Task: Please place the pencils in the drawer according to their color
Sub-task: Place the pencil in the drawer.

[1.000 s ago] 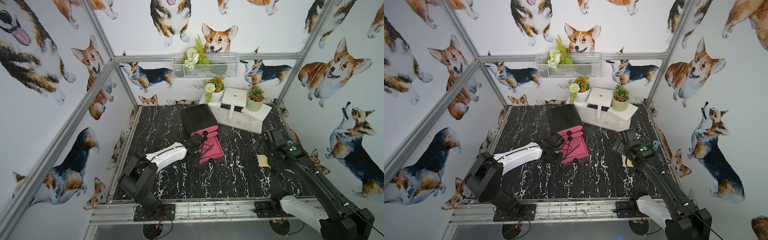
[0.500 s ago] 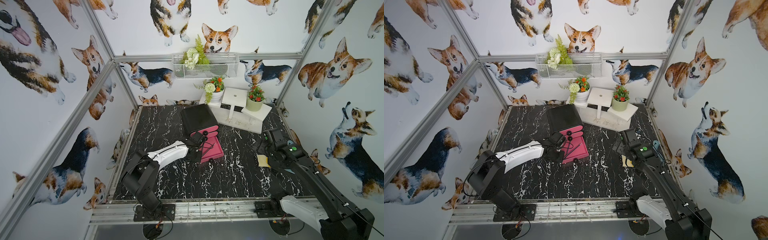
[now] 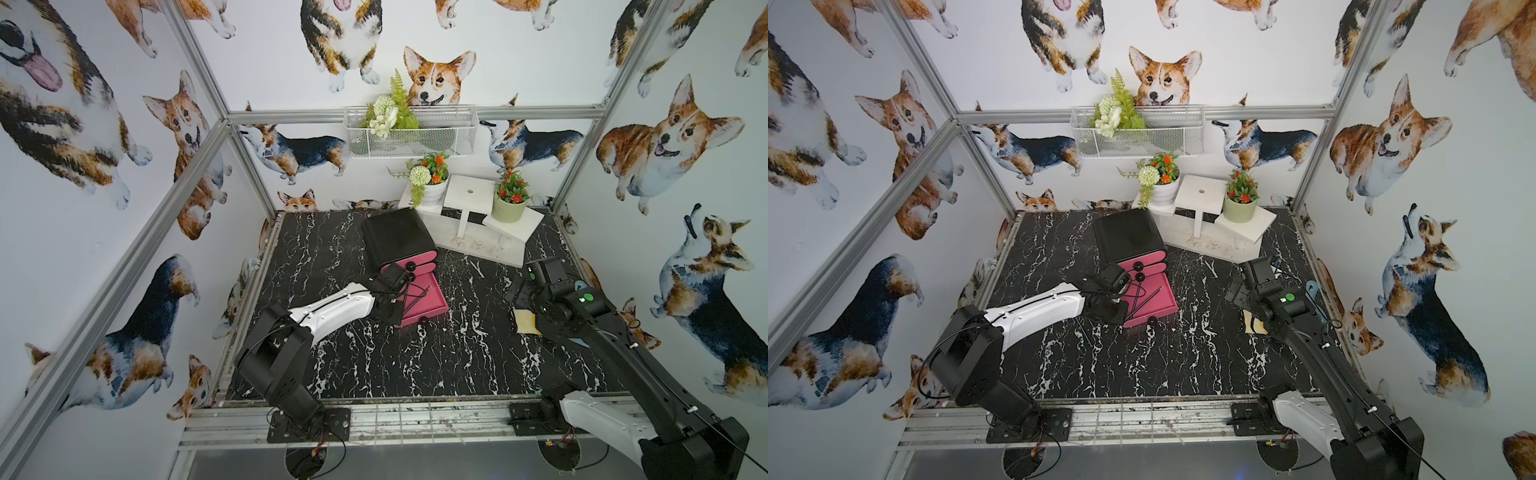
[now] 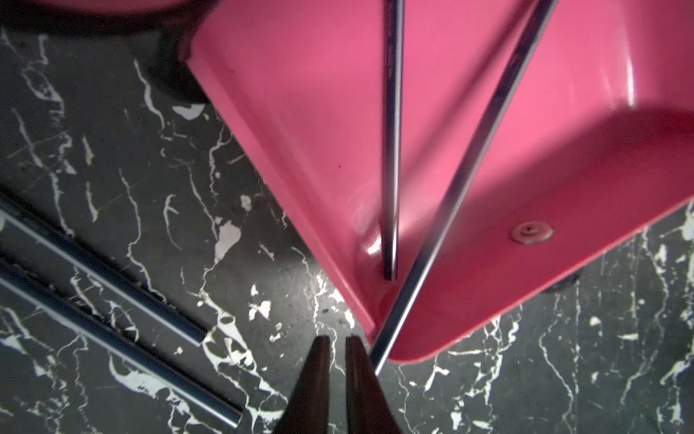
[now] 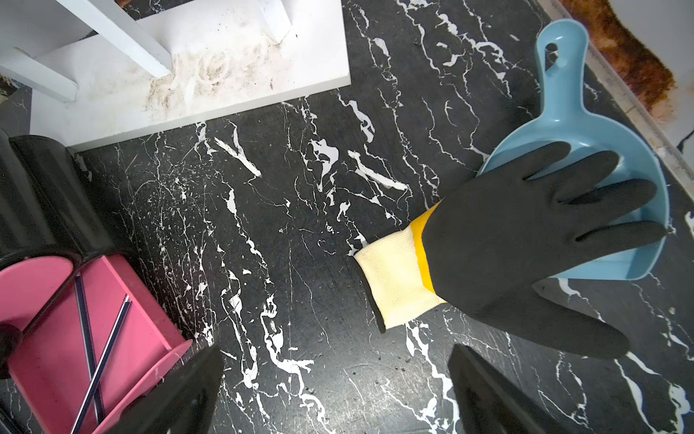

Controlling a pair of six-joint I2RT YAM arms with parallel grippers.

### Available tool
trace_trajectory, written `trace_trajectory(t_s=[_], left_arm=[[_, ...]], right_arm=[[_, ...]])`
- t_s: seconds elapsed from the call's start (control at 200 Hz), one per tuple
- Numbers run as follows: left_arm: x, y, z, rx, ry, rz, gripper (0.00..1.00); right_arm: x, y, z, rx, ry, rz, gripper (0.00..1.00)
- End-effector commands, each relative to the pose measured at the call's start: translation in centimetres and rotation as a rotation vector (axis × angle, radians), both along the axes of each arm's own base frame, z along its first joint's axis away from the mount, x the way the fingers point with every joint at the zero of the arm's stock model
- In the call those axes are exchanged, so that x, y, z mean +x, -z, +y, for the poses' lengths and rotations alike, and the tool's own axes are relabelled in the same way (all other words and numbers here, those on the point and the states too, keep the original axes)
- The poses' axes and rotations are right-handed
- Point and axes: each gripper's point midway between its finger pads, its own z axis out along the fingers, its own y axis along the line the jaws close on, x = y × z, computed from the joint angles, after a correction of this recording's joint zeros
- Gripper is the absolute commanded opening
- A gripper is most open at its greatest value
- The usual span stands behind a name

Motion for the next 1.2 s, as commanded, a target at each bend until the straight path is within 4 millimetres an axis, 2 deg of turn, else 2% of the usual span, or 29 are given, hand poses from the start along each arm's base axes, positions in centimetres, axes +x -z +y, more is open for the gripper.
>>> trace_trajectory(t_s=[0.0, 0.08, 0.51, 0.806, 1.196], left_arm=[[-1.3, 0.2, 1.5, 0.045, 0.007, 0.027, 0.15], [-1.7, 0.6, 1.7, 0.049, 0.005, 0.041, 0.15], [-1.1, 0.9, -1.2, -0.027, 0.023, 0.036, 0.14], [-0.1, 0.7, -1.1, 0.005, 0.008, -0.004, 0.13], [1.9, -0.6, -2.8, -0.034, 0.017, -0.062, 0.11]], right_arm=[[0.2, -0.1, -0.2, -0.007, 0.012, -0.013, 1.00], [0.3, 0.0, -0.1, -0.001, 0.013, -0.012, 1.00], [0.0, -0.4, -0.5, -0.009, 0.026, -0.023, 1.00], [0.0, -0.2, -0.4, -0.004, 0.023, -0.023, 1.00], [0.0, -0.3, -0.3, 0.004, 0.019, -0.029, 1.00]])
